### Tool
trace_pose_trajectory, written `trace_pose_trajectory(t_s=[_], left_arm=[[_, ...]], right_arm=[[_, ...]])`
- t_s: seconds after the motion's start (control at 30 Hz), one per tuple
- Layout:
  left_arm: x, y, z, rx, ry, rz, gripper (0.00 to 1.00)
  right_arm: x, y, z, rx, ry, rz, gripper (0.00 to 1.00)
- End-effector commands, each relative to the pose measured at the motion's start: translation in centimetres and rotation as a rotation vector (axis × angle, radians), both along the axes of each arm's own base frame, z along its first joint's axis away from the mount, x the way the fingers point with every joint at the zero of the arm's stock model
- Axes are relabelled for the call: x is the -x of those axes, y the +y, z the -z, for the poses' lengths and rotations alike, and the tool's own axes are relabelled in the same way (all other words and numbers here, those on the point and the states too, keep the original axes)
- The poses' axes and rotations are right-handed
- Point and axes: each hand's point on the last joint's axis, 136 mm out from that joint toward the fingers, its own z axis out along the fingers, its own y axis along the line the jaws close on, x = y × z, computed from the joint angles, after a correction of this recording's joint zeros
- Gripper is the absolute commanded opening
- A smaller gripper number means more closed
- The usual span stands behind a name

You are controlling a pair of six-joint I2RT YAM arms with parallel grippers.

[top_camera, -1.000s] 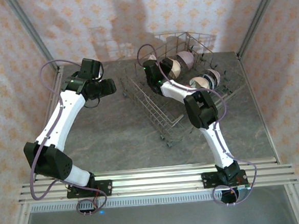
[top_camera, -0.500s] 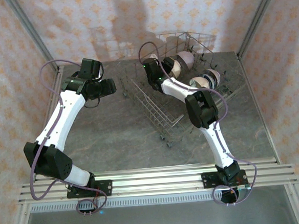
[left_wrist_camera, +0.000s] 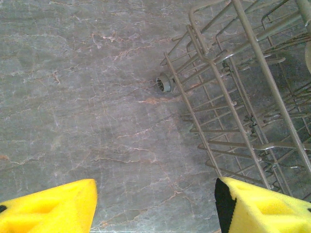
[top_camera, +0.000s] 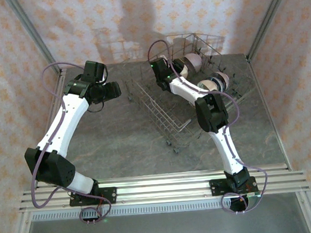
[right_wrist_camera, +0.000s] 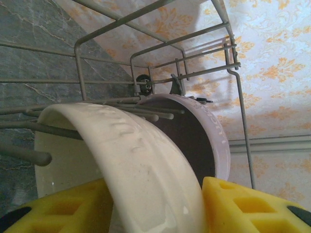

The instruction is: Load the bowls into the dish rack

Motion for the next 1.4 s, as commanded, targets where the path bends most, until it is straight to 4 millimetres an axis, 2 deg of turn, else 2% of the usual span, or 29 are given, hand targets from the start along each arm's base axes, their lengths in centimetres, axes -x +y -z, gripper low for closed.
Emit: trace_pose_trajectory(t_s=[0.0, 0.47, 0.7, 0.97, 1.17, 1.27, 1.37], left_arm=[[0.0, 0.1, -1.8, 0.027, -0.054, -0.013, 0.66], [0.1, -0.1, -1.7, 0.037, -0.052, -0.014, 0.66], [0.1, -0.3, -1.7, 0.056, -0.057, -0.015, 0.66], [0.2, -0.7, -2.0, 0.08, -0.064, -0.011, 0.66], [0.4, -1.9, -2.8, 0.093, -0.079, 0.013, 0.68], [0.7, -3.0, -3.8, 0.055, -0.097, 0.039, 0.72], [1.1, -4.7, -4.8, 0.032, -0.12, 0.068, 0.75]], right_arm=[[0.4, -0.2, -1.5, -0.044, -0.002, 0.012, 0.51], [1.4, 0.1, -3.6, -0.129, -0.003, 0.033, 0.65], [2.0, 1.1, -4.8, -0.213, 0.009, -0.003, 0.77], [2.6, 1.9, -6.1, -0.278, 0.013, -0.029, 0.83], [3.7, 2.7, -9.4, -0.378, -0.008, -0.056, 0.84], [5.2, 3.2, -12.8, -0.47, -0.029, -0.071, 0.85], [6.5, 2.8, -16.3, -0.544, -0.064, -0.09, 0.85]])
